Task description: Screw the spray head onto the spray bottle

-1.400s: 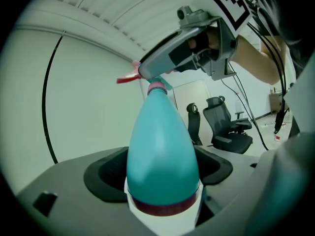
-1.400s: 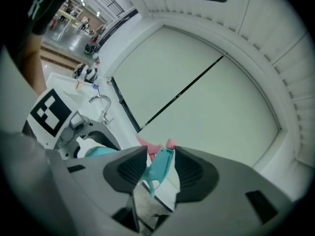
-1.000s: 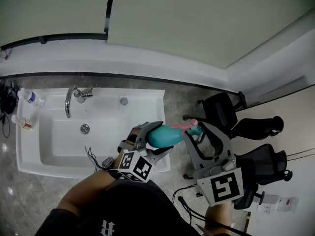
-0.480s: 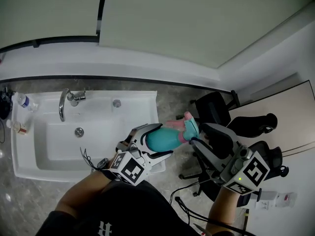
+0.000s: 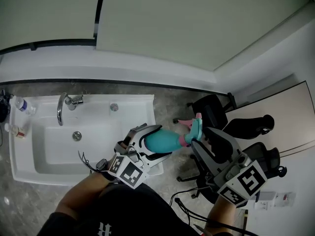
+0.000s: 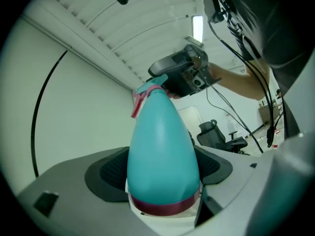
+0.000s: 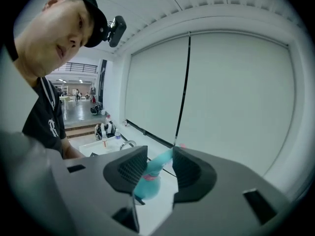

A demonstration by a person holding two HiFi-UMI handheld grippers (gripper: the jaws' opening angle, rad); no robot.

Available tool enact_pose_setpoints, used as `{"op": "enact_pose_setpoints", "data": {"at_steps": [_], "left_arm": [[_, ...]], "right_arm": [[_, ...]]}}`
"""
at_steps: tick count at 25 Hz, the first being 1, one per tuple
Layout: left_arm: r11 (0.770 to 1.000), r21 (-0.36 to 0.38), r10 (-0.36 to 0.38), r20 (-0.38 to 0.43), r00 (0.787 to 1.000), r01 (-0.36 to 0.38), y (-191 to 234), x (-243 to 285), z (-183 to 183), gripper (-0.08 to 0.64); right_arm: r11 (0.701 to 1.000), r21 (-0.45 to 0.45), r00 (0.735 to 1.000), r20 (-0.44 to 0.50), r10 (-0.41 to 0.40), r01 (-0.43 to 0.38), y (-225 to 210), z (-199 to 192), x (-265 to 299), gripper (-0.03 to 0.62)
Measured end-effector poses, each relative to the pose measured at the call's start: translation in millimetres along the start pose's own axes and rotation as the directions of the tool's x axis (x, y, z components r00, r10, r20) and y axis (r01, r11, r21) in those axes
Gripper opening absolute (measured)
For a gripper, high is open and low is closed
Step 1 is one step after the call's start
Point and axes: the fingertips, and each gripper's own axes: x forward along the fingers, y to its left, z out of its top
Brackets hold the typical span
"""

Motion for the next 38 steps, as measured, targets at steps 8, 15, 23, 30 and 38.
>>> {"op": "enact_pose_setpoints", "data": {"at_steps": [8, 15, 23, 30, 38], "left_arm": [[0.998, 0.006, 0.058, -0.016, 0.998, -0.058, 12.2, 1.5, -3.1, 0.396], [0.994, 0.028, 0.102, -0.026, 0.994, -0.101, 21.1, -0.5, -3.9, 0.396], [0.992, 0.006, 0.123, -0.028, 0.992, -0.123, 25.7, -2.5, -6.9, 0.396], [0.99, 0.0, 0.142, -0.032, 0.989, -0.142, 26.9, -2.3, -6.6, 0.396], [0.989, -0.007, 0.145, -0.045, 0.988, -0.146, 24.5, -0.8, -9.5, 0.396]], "right_arm": [[0.997, -0.066, 0.999, -0.034, 0.037, -0.04, 15.3, 1.8, 1.0, 0.152], [0.973, 0.231, 0.998, 0.06, -0.009, -0.005, -4.4, 1.6, 6.1, 0.168], [0.956, 0.283, 0.997, 0.025, 0.073, -0.077, 14.0, -26.3, 19.1, 0.21], [0.93, 0.364, 0.998, 0.059, 0.037, -0.056, 9.4, -28.5, 28.4, 0.21], [0.916, 0.4, 0.994, 0.107, -0.028, -0.017, 2.9, -26.6, 41.0, 0.21]]}}
